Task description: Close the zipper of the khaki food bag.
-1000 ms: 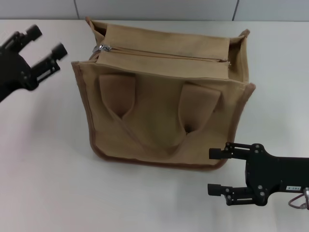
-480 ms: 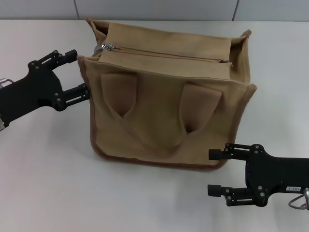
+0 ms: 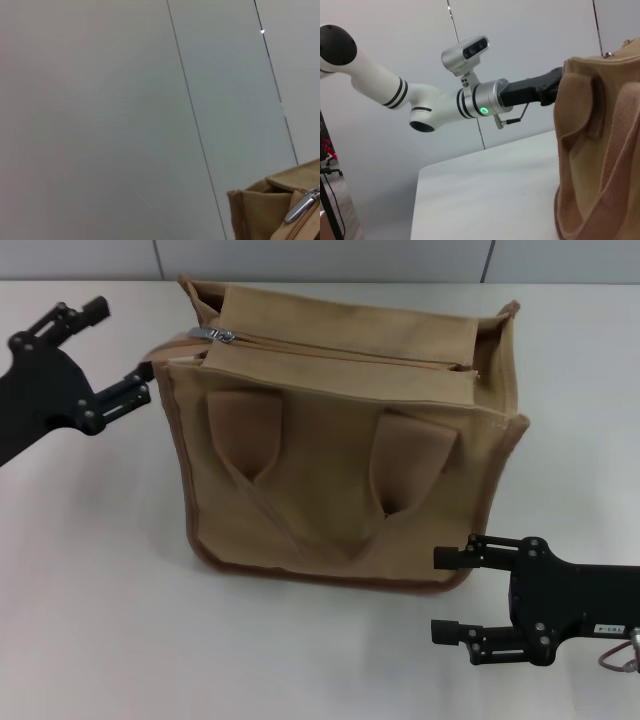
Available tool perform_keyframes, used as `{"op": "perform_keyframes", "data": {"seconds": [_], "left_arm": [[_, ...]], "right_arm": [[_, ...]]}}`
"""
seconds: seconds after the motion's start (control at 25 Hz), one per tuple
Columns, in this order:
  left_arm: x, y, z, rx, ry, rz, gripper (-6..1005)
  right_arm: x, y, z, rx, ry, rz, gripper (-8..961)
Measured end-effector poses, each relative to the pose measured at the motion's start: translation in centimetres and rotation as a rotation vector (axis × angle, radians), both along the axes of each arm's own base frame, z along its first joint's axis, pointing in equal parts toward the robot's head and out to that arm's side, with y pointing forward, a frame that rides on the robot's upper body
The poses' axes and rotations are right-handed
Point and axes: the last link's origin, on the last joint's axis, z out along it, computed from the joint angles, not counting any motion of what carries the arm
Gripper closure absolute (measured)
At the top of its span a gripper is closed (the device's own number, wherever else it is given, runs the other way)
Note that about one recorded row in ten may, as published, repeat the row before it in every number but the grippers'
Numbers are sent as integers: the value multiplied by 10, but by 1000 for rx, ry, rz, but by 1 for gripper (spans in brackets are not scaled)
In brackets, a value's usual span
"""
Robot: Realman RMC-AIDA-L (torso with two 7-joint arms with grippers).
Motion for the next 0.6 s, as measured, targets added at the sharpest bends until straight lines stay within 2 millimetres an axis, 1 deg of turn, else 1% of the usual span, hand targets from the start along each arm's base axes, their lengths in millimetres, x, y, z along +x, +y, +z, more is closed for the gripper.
{"op": "perform_keyframes", "data": {"seconds": [0.12,0.28,0.4,0.6], "left_arm": [[0,-4,2,38,10,-23,187],[2,-6,-4,52,23,-38,188],[3,-8,-10,107,37,-49,190],[3,-9,-12,127,47,-57,231]], "right_arm": [[0,0,0,0,0,0,175],[0,0,0,0,0,0,175],[0,0,0,-3,4,2,175],[-1,-1,1,-5,7,5,175]]}}
